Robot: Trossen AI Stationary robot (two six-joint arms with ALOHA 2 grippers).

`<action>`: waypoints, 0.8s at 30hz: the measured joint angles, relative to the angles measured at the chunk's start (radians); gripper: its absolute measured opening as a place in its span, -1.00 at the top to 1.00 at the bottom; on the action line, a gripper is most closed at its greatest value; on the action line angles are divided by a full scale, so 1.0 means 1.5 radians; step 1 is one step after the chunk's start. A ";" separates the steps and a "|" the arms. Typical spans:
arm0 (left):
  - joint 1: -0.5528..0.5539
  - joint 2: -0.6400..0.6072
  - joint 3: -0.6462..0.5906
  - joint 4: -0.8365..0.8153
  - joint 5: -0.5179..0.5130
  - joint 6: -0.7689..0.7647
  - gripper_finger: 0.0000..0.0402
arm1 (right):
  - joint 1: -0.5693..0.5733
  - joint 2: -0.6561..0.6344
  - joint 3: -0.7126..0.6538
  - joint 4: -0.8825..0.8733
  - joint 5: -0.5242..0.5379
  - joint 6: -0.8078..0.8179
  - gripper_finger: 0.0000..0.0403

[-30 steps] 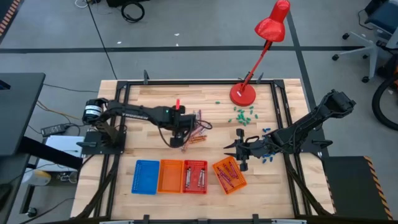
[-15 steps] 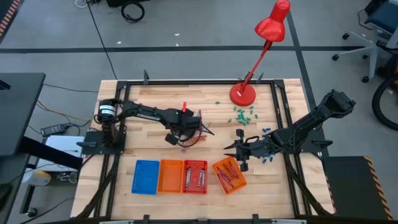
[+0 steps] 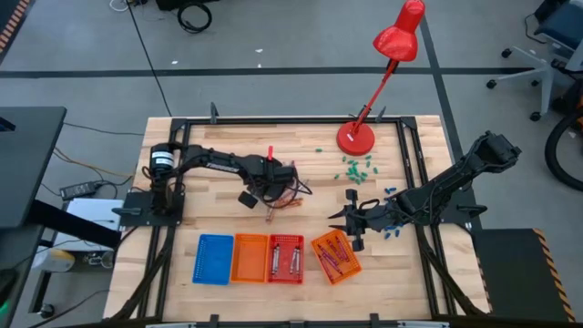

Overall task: Sort crayons
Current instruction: Put the black crayon into the red bin

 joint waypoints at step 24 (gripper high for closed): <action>0.010 0.026 0.003 -0.003 0.014 0.211 0.43 | 0.000 0.000 0.000 -0.003 -0.009 0.000 0.45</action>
